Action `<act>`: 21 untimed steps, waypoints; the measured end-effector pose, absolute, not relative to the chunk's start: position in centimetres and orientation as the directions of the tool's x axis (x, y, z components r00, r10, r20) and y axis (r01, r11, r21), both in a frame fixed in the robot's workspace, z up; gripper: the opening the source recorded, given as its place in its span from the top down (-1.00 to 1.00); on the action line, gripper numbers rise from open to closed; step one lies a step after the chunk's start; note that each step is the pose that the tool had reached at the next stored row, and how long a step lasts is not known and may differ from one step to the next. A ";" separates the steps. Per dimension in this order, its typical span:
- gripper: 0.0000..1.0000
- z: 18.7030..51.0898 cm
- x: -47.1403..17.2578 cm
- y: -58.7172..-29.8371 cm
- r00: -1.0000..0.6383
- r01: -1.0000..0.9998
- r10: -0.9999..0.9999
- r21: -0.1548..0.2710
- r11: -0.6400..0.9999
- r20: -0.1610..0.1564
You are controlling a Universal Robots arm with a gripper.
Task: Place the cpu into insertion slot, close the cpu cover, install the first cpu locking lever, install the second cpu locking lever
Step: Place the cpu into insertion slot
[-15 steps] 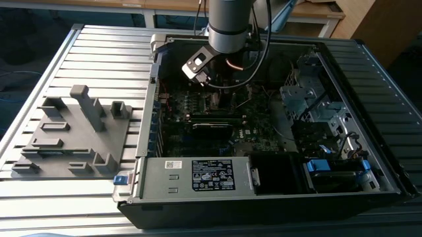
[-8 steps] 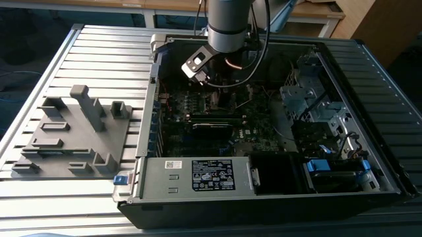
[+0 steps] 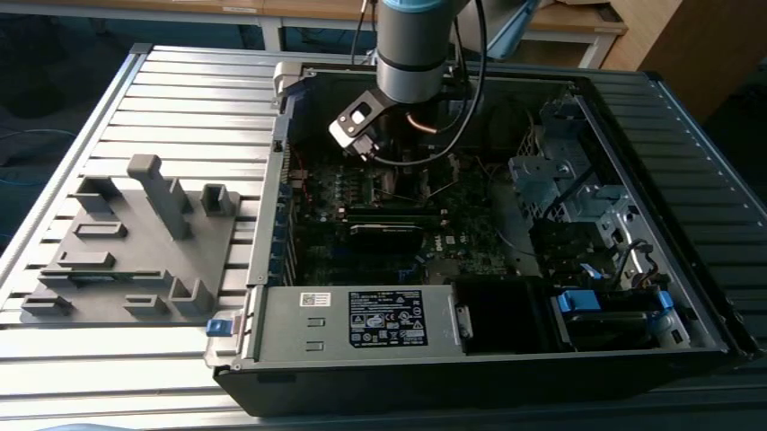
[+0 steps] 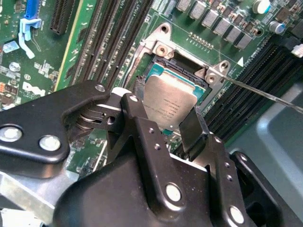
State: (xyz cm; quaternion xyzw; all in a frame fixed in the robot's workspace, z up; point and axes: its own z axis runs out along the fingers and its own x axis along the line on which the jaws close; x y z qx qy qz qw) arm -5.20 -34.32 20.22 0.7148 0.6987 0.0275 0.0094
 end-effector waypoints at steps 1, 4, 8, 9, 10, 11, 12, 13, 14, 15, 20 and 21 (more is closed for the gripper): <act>-0.08 20.2 -5.2 -34.3 0.022 0.998 0.999 0.052 -0.024 0.026; -0.08 19.8 -5.2 -34.3 0.023 0.998 0.999 0.051 -0.024 0.026; -0.08 19.6 -5.2 -34.1 0.024 0.998 0.999 0.051 -0.025 0.026; -0.08 19.6 -5.2 -34.1 0.023 0.998 0.999 0.051 -0.025 0.026; -0.08 19.6 -5.2 -34.1 0.023 0.998 0.999 0.050 -0.025 0.026; -0.08 19.5 -5.2 -34.1 0.024 0.998 0.999 0.051 -0.025 0.026; -0.08 19.4 -5.2 -34.1 0.024 0.998 0.999 0.050 -0.025 0.026; -0.08 19.3 -5.2 -34.1 0.025 0.998 0.999 0.050 -0.026 0.026; -0.08 19.2 -5.2 -34.1 0.025 0.998 0.999 0.050 -0.027 0.026; -0.08 19.2 -5.2 -34.1 0.026 0.998 0.999 0.050 -0.027 0.026; -0.08 19.2 -5.2 -34.1 0.026 0.998 0.999 0.050 -0.027 0.026; -0.08 19.2 -5.2 -34.1 0.026 0.998 0.999 0.050 -0.027 0.026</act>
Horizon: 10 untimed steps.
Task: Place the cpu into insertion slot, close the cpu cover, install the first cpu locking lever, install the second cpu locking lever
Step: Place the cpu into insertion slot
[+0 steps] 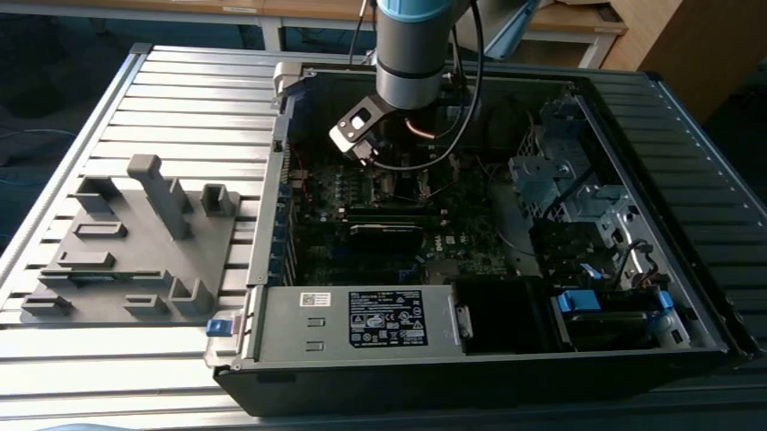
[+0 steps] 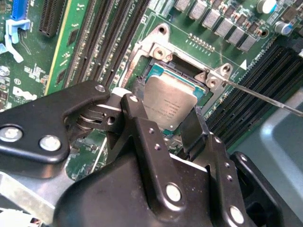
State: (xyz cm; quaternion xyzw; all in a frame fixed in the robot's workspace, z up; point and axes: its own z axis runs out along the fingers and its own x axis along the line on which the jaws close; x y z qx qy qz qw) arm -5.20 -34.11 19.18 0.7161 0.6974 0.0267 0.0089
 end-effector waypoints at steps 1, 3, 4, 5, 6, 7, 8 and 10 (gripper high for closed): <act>-0.08 19.2 -5.2 -34.1 0.026 0.998 0.999 0.050 -0.027 0.026; -0.08 19.2 -5.2 -34.1 0.026 0.998 0.999 0.050 -0.027 0.026; -0.08 19.2 -5.2 -34.1 0.026 0.998 0.999 0.050 -0.027 0.026; -0.08 19.3 -5.2 -34.1 0.026 0.998 0.999 0.050 -0.027 0.027; -0.08 19.4 -5.2 -34.1 0.026 0.998 0.999 0.050 -0.027 0.026; -0.08 19.5 -5.2 -34.1 0.026 0.998 0.999 0.050 -0.027 0.026; -0.08 19.5 -5.2 -34.1 0.026 0.998 0.999 0.050 -0.027 0.026; -0.08 19.5 -5.2 -34.1 0.026 0.998 0.999 0.050 -0.027 0.026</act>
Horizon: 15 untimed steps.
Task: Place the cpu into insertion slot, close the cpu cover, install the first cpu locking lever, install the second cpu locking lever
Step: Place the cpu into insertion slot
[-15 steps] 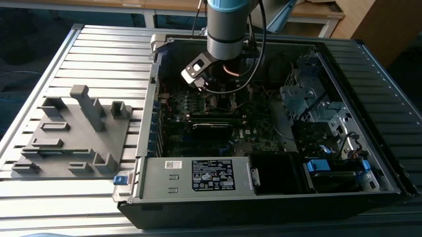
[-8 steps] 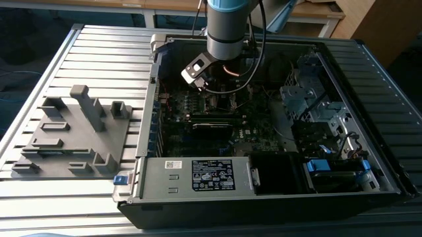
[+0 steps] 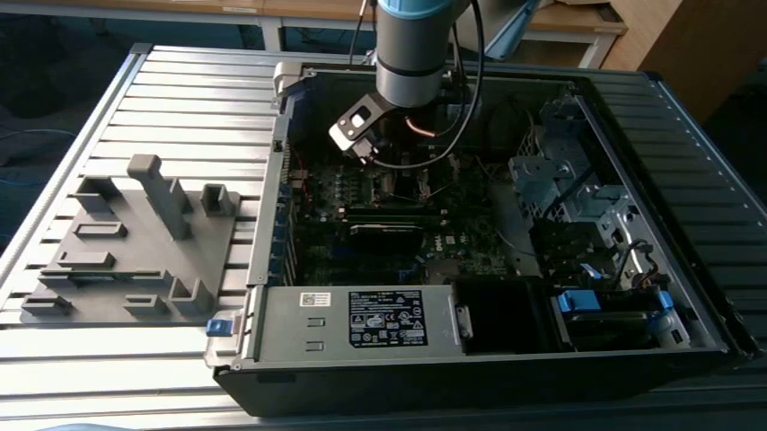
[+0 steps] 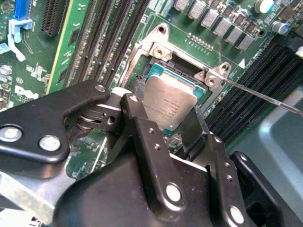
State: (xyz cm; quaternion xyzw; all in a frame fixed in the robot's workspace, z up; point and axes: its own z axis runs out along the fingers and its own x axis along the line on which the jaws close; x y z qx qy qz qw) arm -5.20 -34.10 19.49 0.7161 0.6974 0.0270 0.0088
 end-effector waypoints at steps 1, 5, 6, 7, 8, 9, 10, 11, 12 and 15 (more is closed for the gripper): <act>-0.08 19.5 -5.2 -34.1 0.026 0.998 0.999 0.050 -0.027 0.027; -0.08 19.4 -5.2 -34.1 0.026 0.998 0.999 0.051 -0.027 0.027; -0.08 19.4 -5.2 -34.1 0.026 0.998 0.999 0.051 -0.027 0.027; -0.08 19.4 -5.2 -34.1 0.026 0.998 0.999 0.051 -0.027 0.027; -0.08 19.4 -5.2 -34.1 0.026 0.998 0.999 0.051 -0.027 0.027; -0.08 19.4 -5.2 -34.1 0.026 0.998 0.999 0.051 -0.027 0.027; -0.08 19.4 -5.2 -34.1 0.026 0.998 0.999 0.051 -0.027 0.027; -0.08 19.3 -5.2 -34.1 0.026 0.998 0.999 0.051 -0.027 0.028; -0.08 19.3 -5.2 -34.1 0.026 0.998 0.999 0.051 -0.027 0.027; -0.08 19.3 -5.2 -34.1 0.026 0.998 0.999 0.051 -0.027 0.027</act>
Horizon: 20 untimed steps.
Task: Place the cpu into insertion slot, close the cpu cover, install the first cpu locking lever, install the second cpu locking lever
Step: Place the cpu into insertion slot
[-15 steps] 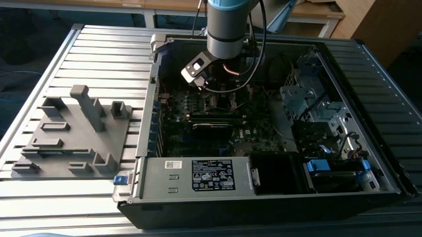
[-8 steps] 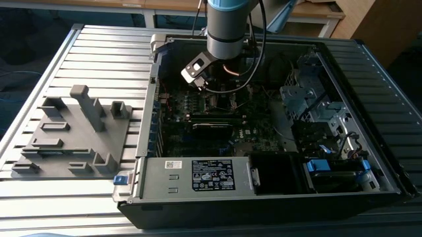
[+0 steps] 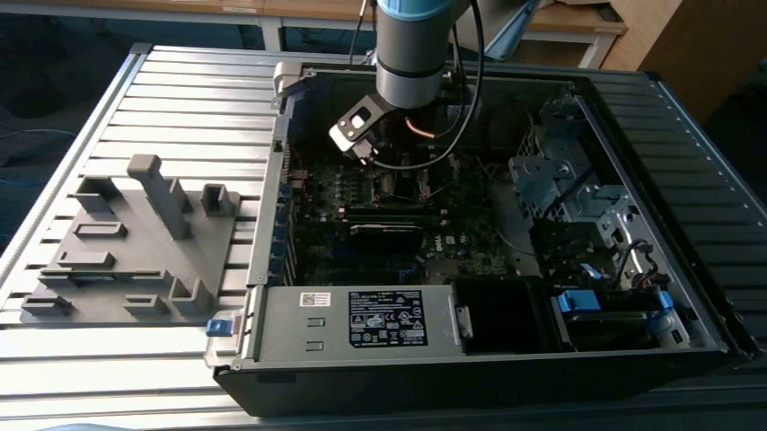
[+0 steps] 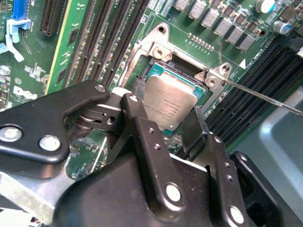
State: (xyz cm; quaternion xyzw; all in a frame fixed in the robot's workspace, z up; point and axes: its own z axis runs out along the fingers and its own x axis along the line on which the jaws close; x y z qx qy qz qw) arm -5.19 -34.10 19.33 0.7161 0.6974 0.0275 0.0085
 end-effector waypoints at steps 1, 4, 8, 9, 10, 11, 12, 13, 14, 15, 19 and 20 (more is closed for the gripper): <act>-0.08 19.3 -5.2 -34.1 0.026 0.998 0.999 0.051 -0.027 0.028; -0.08 19.3 -5.2 -34.1 0.026 0.998 0.999 0.051 -0.027 0.028; -0.08 19.2 -5.2 -34.1 0.026 0.998 0.999 0.051 -0.027 0.027; -0.08 19.1 -5.2 -34.1 0.026 0.998 0.999 0.050 -0.027 0.027; -0.08 19.1 -5.2 -34.1 0.026 0.998 0.999 0.050 -0.027 0.027; -0.08 19.1 -5.2 -34.1 0.026 0.998 0.999 0.050 -0.027 0.027; -0.08 19.0 -5.2 -34.1 0.026 0.998 0.999 0.050 -0.027 0.027; -0.08 19.0 -5.2 -34.1 0.026 0.998 0.999 0.051 -0.027 0.027; -0.08 19.0 -5.2 -34.1 0.026 0.998 0.999 0.051 -0.027 0.027; -0.08 19.0 -5.2 -34.1 0.026 0.998 0.999 0.051 -0.027 0.027; -0.08 19.0 -5.2 -34.1 0.026 0.998 0.999 0.051 -0.027 0.027; -0.10 19.0 -5.2 -34.1 0.026 0.998 0.999 0.051 -0.027 0.029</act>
